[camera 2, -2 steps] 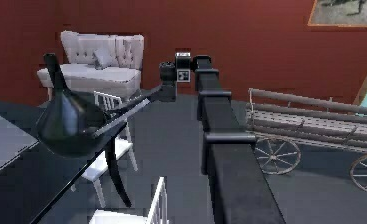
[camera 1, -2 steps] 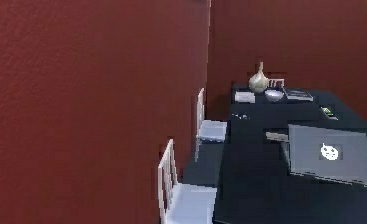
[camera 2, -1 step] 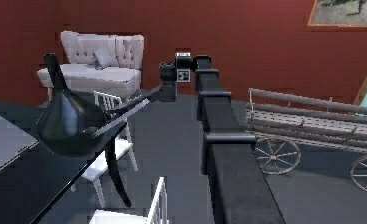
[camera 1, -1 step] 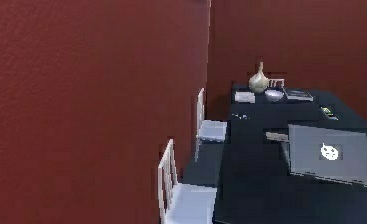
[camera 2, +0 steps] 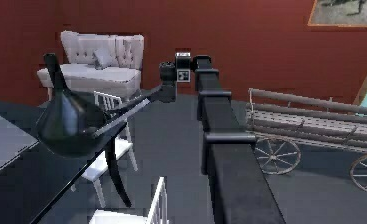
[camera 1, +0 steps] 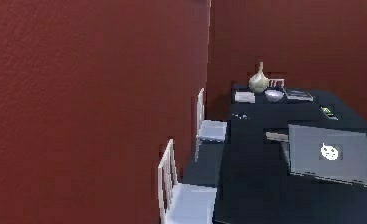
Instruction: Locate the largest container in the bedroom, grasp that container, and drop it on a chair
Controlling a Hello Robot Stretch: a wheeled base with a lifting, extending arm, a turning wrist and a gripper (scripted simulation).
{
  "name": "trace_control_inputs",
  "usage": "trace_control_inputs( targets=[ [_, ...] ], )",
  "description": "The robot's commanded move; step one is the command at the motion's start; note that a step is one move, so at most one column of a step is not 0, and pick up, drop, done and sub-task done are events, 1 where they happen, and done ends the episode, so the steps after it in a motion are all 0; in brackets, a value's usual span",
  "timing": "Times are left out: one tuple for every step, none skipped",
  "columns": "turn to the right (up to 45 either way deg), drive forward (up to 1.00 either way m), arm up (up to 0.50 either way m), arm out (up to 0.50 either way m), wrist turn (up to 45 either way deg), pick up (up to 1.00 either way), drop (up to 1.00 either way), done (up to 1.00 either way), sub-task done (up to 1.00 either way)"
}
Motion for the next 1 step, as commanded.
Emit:
trace_control_inputs(
  targets=[
    [0.0,0.00,0.00,0.00,0.0,0.00,1.00,0.00,0.00]
  ],
)
